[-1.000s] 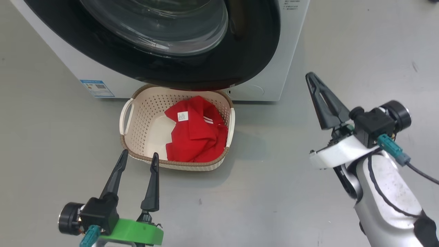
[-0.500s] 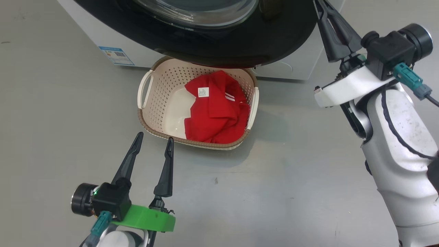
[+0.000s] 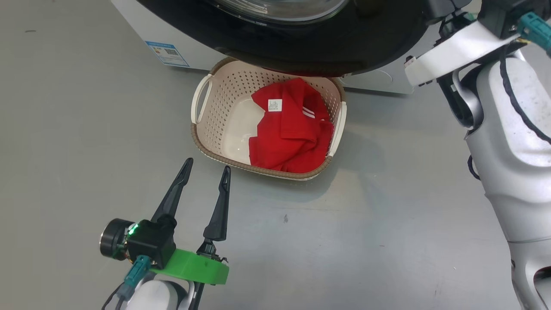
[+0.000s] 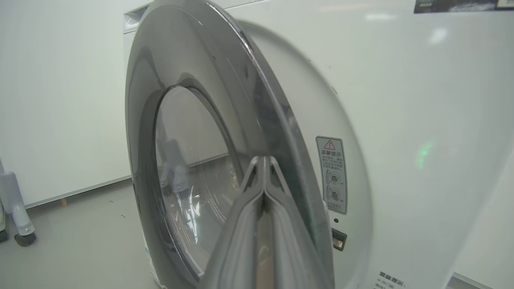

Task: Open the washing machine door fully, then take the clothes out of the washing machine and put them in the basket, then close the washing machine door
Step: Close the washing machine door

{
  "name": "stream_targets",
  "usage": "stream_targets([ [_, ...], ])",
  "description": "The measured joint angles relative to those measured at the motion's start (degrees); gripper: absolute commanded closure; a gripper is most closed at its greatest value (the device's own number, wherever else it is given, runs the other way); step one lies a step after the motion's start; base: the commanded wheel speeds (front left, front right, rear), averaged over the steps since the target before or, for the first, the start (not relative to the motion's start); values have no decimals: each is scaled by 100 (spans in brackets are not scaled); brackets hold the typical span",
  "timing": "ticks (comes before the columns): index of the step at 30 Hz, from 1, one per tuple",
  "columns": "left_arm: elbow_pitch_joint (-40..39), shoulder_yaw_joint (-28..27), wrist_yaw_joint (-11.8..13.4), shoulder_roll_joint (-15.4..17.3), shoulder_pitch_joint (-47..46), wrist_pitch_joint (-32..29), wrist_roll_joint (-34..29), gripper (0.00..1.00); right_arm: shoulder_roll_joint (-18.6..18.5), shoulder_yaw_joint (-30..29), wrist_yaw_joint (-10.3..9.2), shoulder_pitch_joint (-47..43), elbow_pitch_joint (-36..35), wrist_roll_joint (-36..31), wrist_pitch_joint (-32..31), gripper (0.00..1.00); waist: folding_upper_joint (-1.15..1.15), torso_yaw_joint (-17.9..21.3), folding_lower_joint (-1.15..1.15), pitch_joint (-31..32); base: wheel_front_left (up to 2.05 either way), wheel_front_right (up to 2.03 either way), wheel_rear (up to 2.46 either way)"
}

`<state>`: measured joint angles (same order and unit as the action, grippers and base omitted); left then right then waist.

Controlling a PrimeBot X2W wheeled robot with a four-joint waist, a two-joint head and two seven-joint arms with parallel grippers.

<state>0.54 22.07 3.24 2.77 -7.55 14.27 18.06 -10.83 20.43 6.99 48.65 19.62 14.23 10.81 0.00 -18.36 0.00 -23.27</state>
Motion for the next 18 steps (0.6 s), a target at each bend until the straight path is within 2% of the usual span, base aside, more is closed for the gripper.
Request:
stream_targets([
  [6,70,15,1,-11,-84,1,0,0,-60,127,2,299,304,100,2,100,0,-103,0,-70,0,0,0],
  [8,88,53,0,-16,-116,1,1,0,-143,131,52,436,446,141,1,100,0,-145,0,-96,0,0,0],
  [18,79,162,0,-34,-249,2,12,0,-471,65,51,1140,921,238,-48,100,0,-341,0,-187,0,0,0],
])
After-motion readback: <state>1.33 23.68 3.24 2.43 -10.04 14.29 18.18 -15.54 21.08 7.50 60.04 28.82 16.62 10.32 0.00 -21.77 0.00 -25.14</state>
